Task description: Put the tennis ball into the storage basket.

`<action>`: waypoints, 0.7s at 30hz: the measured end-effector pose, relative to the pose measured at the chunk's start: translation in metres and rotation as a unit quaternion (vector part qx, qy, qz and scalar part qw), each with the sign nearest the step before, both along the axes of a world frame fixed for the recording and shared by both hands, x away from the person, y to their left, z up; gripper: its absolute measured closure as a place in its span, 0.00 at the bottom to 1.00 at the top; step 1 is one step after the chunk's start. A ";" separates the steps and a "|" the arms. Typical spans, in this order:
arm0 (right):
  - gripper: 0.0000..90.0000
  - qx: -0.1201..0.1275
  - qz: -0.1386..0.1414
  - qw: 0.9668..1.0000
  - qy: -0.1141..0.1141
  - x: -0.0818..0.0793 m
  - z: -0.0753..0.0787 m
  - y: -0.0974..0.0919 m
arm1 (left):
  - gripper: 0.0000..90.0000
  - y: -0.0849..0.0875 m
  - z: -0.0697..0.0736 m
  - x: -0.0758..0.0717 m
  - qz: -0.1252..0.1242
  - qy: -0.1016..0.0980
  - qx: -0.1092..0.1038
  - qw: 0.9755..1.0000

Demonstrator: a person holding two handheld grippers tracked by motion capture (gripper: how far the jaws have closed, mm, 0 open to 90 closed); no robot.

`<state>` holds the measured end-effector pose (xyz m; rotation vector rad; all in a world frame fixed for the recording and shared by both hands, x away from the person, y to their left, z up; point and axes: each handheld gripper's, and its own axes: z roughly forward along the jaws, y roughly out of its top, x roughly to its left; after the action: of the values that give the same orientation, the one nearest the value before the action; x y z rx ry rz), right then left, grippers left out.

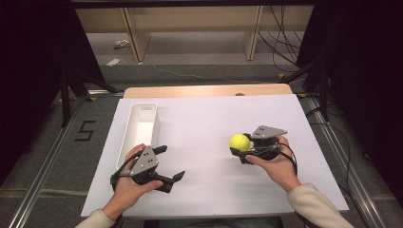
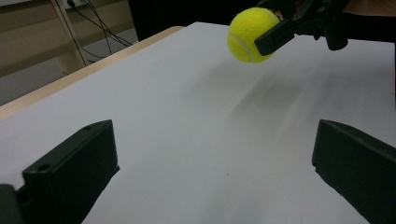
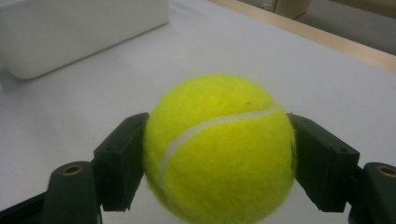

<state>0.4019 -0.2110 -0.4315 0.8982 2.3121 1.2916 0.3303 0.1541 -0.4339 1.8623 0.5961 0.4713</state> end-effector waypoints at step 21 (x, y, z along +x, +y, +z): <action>0.29 0.006 0.007 1.000 -0.006 0.002 0.003 0.007 | 0.00 0.001 0.000 0.000 -0.001 -0.002 0.001 1.000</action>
<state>0.4041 -0.2037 -0.4288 0.8784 2.3078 1.3144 0.3305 0.1546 -0.4336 1.8625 0.5920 0.4738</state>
